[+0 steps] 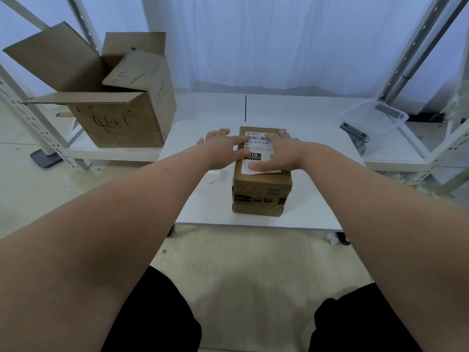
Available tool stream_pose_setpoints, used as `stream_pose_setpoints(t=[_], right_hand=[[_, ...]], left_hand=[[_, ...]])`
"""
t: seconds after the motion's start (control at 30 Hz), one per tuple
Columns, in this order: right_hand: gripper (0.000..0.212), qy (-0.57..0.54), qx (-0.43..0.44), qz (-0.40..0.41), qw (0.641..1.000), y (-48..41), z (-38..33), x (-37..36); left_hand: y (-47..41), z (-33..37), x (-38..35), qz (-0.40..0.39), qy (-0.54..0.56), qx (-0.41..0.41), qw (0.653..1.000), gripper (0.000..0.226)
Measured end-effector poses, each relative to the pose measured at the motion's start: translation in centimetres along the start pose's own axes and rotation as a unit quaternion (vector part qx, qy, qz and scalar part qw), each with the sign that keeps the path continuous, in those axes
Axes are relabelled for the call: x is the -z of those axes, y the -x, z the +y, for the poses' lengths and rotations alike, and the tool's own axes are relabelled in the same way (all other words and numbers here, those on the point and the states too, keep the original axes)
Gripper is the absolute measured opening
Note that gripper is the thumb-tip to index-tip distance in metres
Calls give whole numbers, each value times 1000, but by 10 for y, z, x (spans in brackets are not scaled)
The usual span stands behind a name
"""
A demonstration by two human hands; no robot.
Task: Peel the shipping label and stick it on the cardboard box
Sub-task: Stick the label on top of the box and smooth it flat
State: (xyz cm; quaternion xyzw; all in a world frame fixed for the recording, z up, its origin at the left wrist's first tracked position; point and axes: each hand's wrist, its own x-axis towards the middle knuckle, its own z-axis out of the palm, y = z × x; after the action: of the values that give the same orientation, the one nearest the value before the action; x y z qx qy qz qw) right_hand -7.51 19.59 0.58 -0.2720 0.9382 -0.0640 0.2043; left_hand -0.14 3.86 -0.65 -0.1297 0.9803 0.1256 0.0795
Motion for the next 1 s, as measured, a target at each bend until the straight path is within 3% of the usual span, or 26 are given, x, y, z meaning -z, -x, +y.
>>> stream_pose_setpoints(t=[0.07, 0.23, 0.33, 0.5, 0.57, 0.7, 0.9, 1.0], right_hand=[[93, -7, 1, -15, 1000, 1, 10, 4], [62, 16, -35, 129, 991, -5, 17, -2], [70, 50, -10, 121, 991, -1, 7, -4], [92, 21, 27, 10, 999, 0, 6, -2], [84, 18, 29, 9, 999, -2, 13, 0], [54, 36, 3, 127, 991, -4, 19, -1], [73, 47, 43, 35, 997, -2, 19, -1], [55, 51, 9, 105, 993, 5, 19, 0]], left_hand=[[1, 1, 0, -4, 9, 1, 1000, 54], [2, 2, 1, -9, 10, 5, 1000, 55], [3, -1, 2, -8, 11, 6, 1000, 54], [5, 1, 1, -7, 8, 7, 1000, 54], [5, 2, 1, -7, 5, 7, 1000, 54], [4, 2, 2, -6, 2, 8, 1000, 54], [2, 2, 1, -5, -15, 7, 1000, 54], [3, 4, 1, -4, -13, 10, 1000, 54]])
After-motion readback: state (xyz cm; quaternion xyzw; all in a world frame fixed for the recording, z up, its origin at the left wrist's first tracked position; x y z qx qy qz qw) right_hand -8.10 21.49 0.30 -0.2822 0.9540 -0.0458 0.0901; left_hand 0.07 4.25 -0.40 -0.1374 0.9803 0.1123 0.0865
